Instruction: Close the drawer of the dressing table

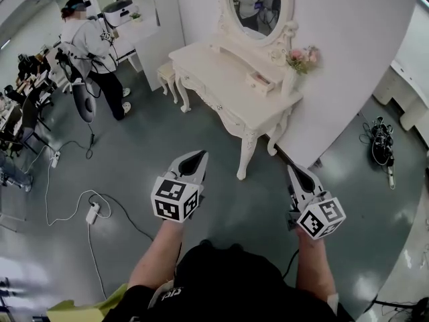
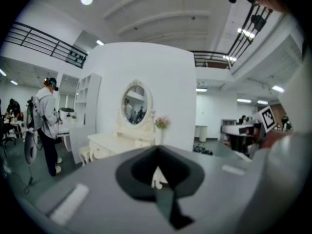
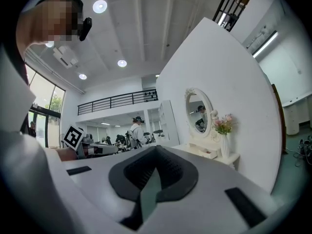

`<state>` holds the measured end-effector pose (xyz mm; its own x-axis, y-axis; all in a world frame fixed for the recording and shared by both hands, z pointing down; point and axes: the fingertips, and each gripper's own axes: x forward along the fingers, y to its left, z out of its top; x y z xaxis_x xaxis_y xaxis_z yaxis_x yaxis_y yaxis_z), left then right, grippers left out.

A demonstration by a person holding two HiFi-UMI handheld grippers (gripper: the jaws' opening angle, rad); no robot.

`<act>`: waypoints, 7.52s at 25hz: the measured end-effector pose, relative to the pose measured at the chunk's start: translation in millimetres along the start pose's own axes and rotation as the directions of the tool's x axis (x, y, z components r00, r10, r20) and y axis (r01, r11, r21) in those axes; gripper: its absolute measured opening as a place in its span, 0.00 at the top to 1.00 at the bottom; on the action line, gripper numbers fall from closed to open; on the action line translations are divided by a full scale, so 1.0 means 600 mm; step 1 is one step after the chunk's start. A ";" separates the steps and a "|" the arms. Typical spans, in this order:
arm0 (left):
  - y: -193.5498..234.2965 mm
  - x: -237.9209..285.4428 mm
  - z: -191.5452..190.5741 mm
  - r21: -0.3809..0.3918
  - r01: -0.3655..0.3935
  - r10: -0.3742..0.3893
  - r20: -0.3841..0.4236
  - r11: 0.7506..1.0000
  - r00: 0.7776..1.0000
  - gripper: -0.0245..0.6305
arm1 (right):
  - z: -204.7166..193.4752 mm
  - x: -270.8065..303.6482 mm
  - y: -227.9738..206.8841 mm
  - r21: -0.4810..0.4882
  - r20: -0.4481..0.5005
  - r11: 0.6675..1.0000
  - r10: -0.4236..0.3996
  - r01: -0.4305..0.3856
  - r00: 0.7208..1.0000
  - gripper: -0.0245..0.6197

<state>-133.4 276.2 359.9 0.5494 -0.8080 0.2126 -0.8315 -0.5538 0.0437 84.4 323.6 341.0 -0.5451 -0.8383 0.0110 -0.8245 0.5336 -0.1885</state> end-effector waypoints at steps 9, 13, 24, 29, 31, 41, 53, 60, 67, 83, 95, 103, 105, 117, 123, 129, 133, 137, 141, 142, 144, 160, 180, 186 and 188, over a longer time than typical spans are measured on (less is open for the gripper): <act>-0.043 0.022 0.000 -0.018 0.024 -0.024 0.001 1.000 1.000 0.95 | -0.006 -0.039 -0.030 0.018 -0.015 1.000 -0.005 0.006 1.000 0.97; -0.039 0.048 -0.001 -0.035 0.033 -0.033 0.010 0.999 0.999 0.95 | -0.011 -0.031 -0.048 0.013 -0.033 1.000 -0.013 0.013 0.999 0.97; 0.037 0.170 0.017 -0.056 0.075 -0.074 0.017 0.996 0.997 0.95 | -0.006 0.077 -0.119 0.015 -0.056 0.999 -0.050 0.051 0.997 0.97; 0.093 0.236 0.022 -0.051 0.088 -0.088 0.002 0.995 0.996 0.95 | -0.009 0.157 -0.150 0.035 -0.059 0.998 -0.054 0.056 0.997 0.97; 0.112 0.258 0.023 -0.052 0.098 -0.099 -0.004 0.994 0.995 0.95 | -0.014 0.188 -0.160 0.042 -0.063 0.997 -0.055 0.057 0.997 0.97; 0.210 0.324 0.051 -0.080 0.156 -0.154 0.023 0.985 0.988 0.95 | -0.008 0.324 -0.180 0.020 -0.108 0.997 -0.077 0.080 0.991 0.97; 0.272 0.373 0.043 -0.109 0.198 -0.198 0.013 0.974 0.980 0.95 | -0.011 0.409 -0.182 0.014 -0.133 0.996 -0.088 0.091 0.987 0.97; 0.283 0.416 0.036 -0.106 0.204 -0.207 -0.020 0.973 0.978 0.95 | -0.023 0.440 -0.218 0.043 -0.129 0.995 -0.087 0.093 0.988 0.97; 0.282 0.507 0.045 -0.098 0.232 -0.235 -0.016 0.968 0.972 0.95 | -0.035 0.498 -0.290 0.070 -0.138 0.995 -0.062 0.072 0.988 0.97; 0.283 0.801 0.049 -0.129 0.191 -0.201 -0.068 0.973 0.977 0.88 | -0.044 0.680 -0.499 0.084 -0.233 0.995 0.070 -0.052 0.970 0.97; 0.286 0.937 -0.035 -0.097 0.369 -0.381 -0.219 0.924 0.898 0.76 | -0.060 0.762 -0.550 0.117 -0.284 0.992 -0.005 0.039 0.959 0.97; 0.281 1.007 -0.111 -0.078 0.408 -0.410 -0.327 0.910 0.852 0.71 | -0.089 0.769 -0.574 0.149 -0.311 0.984 -0.046 0.097 0.949 0.97; 0.275 1.020 -0.135 -0.072 0.427 -0.423 -0.361 0.901 0.831 0.70 | -0.097 0.766 -0.582 0.157 -0.315 0.980 -0.065 0.119 0.947 0.97; 0.240 1.065 -0.229 -0.084 0.498 -0.476 -0.468 0.863 0.745 0.69 | -0.137 0.745 -0.600 0.187 -0.351 0.964 -0.114 0.189 0.929 0.97; 0.232 1.083 -0.240 -0.045 0.499 -0.458 -0.476 0.865 0.751 0.71 | -0.142 0.733 -0.608 0.187 -0.357 0.960 -0.132 0.209 0.925 0.97; 0.225 1.086 -0.242 -0.037 0.530 -0.477 -0.492 0.847 0.728 0.80 | -0.138 0.716 -0.616 0.172 -0.361 0.959 -0.150 0.224 0.920 0.97; 0.225 1.083 -0.235 -0.047 0.529 -0.482 -0.488 0.847 0.728 0.81 | -0.133 0.709 -0.618 0.161 -0.360 0.959 -0.163 0.233 0.919 0.97; 0.225 1.092 -0.217 -0.033 0.527 -0.477 -0.476 0.849 0.739 0.81 | -0.132 0.704 -0.621 0.163 -0.360 0.959 -0.160 0.231 0.919 0.97; 0.223 1.093 -0.203 -0.036 0.532 -0.481 -0.483 0.846 0.732 0.81 | -0.129 0.699 -0.621 0.169 -0.357 0.958 -0.158 0.230 0.921 0.97; 0.221 1.093 -0.202 -0.042 0.534 -0.485 -0.485 0.844 0.728 0.81 | -0.128 0.698 -0.622 0.171 -0.356 0.958 -0.159 0.231 0.921 0.97; 0.219 1.096 -0.202 -0.049 0.538 -0.490 -0.486 0.842 0.723 0.81 | -0.129 0.697 -0.626 0.175 -0.356 0.956 -0.161 0.235 0.921 0.97; 0.207 1.150 -0.218 -0.013 0.579 -0.495 -0.536 0.815 0.684 0.81 | -0.153 0.676 -0.646 0.207 -0.358 0.936 -0.200 0.286 0.912 0.97; 0.194 1.191 -0.217 -0.044 0.563 -0.500 -0.522 0.825 0.691 0.81 | -0.145 0.649 -0.658 0.204 -0.357 0.919 -0.251 0.337 0.900 0.97; 0.188 1.209 -0.213 -0.034 0.561 -0.495 -0.516 0.827 0.699 0.81 | -0.149 0.641 -0.662 0.209 -0.364 0.915 -0.255 0.345 0.896 0.97; 0.186 1.214 -0.212 -0.035 0.557 -0.494 -0.511 0.830 0.704 0.81 | -0.148 0.637 -0.664 0.208 -0.366 0.913 -0.259 0.350 0.894 0.97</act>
<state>163.4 -348.7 644.0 0.7549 -0.1927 0.6268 -0.3872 -0.9024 0.1889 190.9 -199.5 507.2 -0.3297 -0.8464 0.4182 -0.9120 0.1711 -0.3727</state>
